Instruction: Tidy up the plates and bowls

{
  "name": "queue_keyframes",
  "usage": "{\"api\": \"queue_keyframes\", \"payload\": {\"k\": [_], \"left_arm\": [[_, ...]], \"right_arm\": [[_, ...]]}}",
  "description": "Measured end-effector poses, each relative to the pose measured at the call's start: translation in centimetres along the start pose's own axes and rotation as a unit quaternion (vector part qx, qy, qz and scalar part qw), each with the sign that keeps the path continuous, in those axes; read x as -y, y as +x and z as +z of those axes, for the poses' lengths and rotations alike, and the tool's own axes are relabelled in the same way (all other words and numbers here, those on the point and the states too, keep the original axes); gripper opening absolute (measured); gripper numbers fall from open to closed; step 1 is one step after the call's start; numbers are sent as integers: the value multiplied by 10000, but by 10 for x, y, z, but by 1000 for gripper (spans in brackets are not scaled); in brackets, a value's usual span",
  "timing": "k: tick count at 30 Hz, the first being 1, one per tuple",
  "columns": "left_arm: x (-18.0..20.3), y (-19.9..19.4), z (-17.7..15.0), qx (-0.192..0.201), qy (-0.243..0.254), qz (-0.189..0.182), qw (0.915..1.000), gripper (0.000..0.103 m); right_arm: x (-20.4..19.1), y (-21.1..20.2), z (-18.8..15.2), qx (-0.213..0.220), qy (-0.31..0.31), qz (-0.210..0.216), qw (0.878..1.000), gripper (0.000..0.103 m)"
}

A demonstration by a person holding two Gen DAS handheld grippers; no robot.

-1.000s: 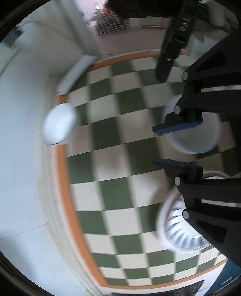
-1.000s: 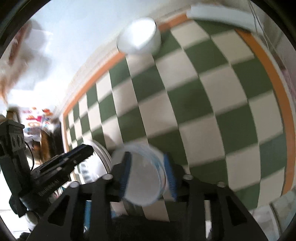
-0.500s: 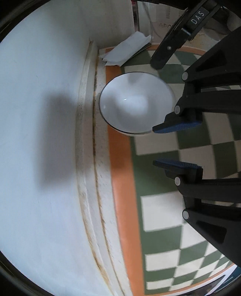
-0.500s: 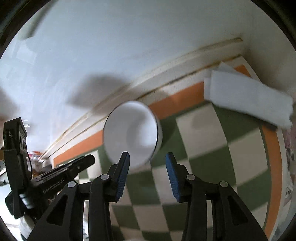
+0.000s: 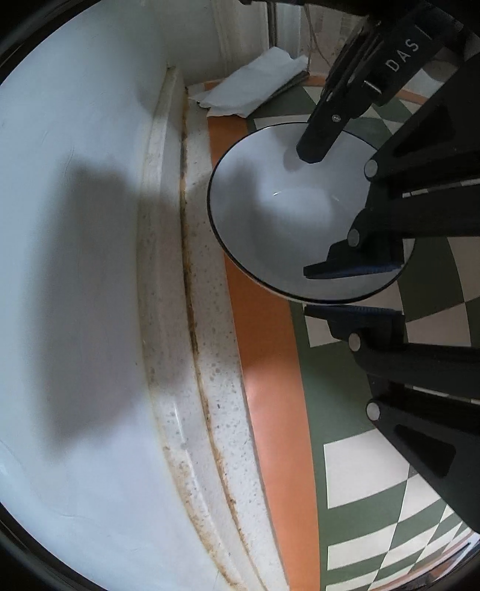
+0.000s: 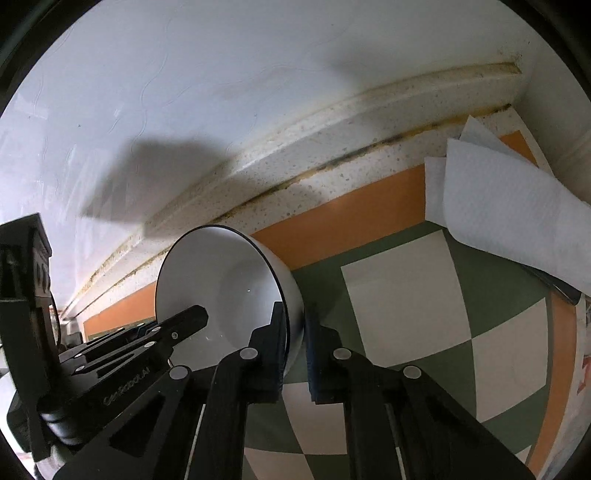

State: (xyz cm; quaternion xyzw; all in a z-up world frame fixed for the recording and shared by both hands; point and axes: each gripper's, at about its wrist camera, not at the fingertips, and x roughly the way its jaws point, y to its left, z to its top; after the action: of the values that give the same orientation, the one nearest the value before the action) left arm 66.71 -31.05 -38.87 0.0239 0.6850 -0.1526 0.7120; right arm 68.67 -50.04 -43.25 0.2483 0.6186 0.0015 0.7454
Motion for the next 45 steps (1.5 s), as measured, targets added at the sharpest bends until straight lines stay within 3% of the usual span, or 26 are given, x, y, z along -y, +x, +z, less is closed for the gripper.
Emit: {"api": "queue_keyframes", "payload": {"k": [5, 14, 27, 34, 39, 45], "left_arm": [[-6, -10, -10, -27, -92, -110, 9999, 11], [-7, -69, -51, 326, 7, -135, 9994, 11], [-18, -155, -155, 705, 317, -275, 9966, 11], [-13, -155, -208, 700, 336, -286, 9966, 12], [-24, -145, -244, 569, 340, -229, 9975, 12], [-32, -126, -272, 343, 295, -201, 9988, 12]], "right_arm": [[-4, -4, -3, -49, -8, 19, 10000, 11], [-17, -44, -32, 76, -155, 138, 9998, 11], [-47, -136, -153, 436, -427, 248, 9978, 11], [-50, -156, -220, 432, -430, 326, 9976, 11], [-49, -149, -268, 281, -443, 339, 9980, 11], [-40, -130, -302, 39, -361, 344, 9987, 11]]}}
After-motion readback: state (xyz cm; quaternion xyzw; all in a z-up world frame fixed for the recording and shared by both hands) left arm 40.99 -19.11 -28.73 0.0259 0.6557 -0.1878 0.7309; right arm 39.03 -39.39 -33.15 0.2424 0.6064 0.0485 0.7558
